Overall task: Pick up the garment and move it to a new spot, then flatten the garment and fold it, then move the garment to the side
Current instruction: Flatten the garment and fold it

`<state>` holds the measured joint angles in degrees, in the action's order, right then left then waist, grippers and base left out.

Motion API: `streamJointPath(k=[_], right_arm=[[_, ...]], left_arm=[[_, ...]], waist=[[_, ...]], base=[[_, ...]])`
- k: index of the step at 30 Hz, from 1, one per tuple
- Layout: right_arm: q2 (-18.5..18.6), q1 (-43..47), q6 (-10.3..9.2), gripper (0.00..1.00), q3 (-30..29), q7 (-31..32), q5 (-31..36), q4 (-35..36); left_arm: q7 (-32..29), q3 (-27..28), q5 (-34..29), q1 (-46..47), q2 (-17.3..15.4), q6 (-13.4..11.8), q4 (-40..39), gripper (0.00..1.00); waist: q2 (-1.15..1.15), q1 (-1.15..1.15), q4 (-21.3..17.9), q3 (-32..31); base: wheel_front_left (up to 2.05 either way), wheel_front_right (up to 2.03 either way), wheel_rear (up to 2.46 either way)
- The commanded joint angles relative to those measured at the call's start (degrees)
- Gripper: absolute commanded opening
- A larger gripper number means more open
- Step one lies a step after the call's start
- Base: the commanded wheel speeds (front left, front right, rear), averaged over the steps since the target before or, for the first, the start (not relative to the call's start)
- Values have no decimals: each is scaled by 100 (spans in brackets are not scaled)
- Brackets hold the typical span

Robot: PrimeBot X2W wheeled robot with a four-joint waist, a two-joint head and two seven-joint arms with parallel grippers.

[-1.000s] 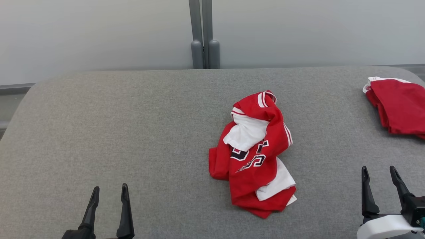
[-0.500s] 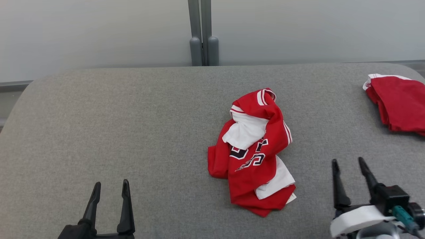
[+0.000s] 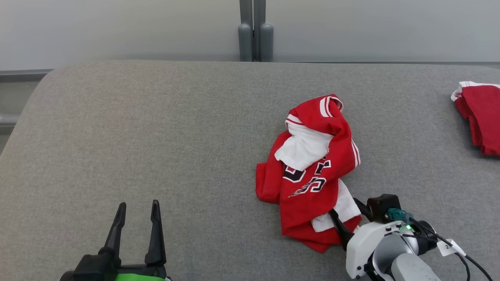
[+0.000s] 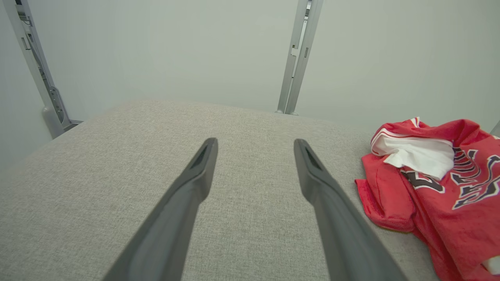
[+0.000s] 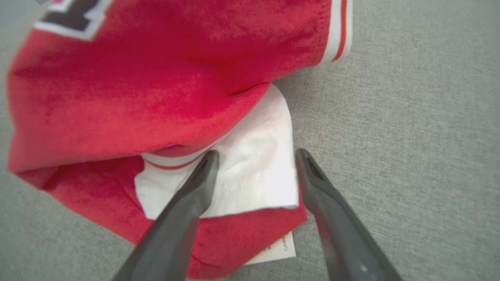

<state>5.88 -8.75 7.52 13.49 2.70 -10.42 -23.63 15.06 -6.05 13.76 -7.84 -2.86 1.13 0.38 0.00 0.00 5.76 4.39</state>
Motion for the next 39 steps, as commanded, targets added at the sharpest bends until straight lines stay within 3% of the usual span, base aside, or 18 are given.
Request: streamJointPath(k=[1, 12, 13, 14, 15, 17, 18, 24, 30, 34, 39], right_arm=[[3, -20, -6, 100, -27, -2, -13, -34], [-84, 119, -6, 100, -228, 41, -21, -74], [-89, 109, -6, 78, -225, 45, -36, -67], [-92, 86, -6, 46, -212, 17, -38, -48], [-94, 65, -6, 36, -195, 3, -36, -44], [-87, 3, -6, 6, -177, -59, -66, 6], [-78, -13, -6, 0, -170, -64, -77, 22], [-16, -118, -6, 0, -315, -124, -85, 340], [51, -289, -6, 0, -703, 81, -1109, 1469], [233, -348, -6, 0, -1589, 605, -1666, 2159], [433, -200, -3, 0, -2911, 1227, -1399, 1958]], left_arm=[[14, -2, 12, 4, -8, -22, -15, 100], [14, 69, -33, 45, -8, -32, -16, 100], [14, 55, -36, 65, -8, -20, 3, 100], [14, 35, -39, 88, -8, -13, 21, 100], [14, 26, -37, 105, -8, -16, 29, 100], [14, -2, -18, 117, -8, -33, 47, 100], [14, -9, -12, 121, -8, -43, 48, 100], [14, -49, 20, 137, -8, -85, 66, 100], [14, -26, 35, 125, -7, -109, 77, 100], [14, -32, 87, 112, -7, -121, 93, 100], [14, -144, 180, 117, -8, -112, 151, 100]], waist=[[0, 0, 72, 17], [0, 0, 41, 110], [0, 0, 30, 121], [0, 0, 14, 136], [0, 0, -1, 144], [0, 0, -34, 153], [0, 0, -49, 161], [0, 0, -115, 192], [0, 0, -157, 172], [0, 0, -185, 140], [0, 0, -130, 112]], base=[[0, 0, 0], [0, 0, 0], [0, 0, 0], [0, 0, 0], [0, 0, 0], [0, 0, 0], [0, 0, 0], [0, 0, 0], [0, 0, 0], [0, 0, 0], [0, 0, 0]])
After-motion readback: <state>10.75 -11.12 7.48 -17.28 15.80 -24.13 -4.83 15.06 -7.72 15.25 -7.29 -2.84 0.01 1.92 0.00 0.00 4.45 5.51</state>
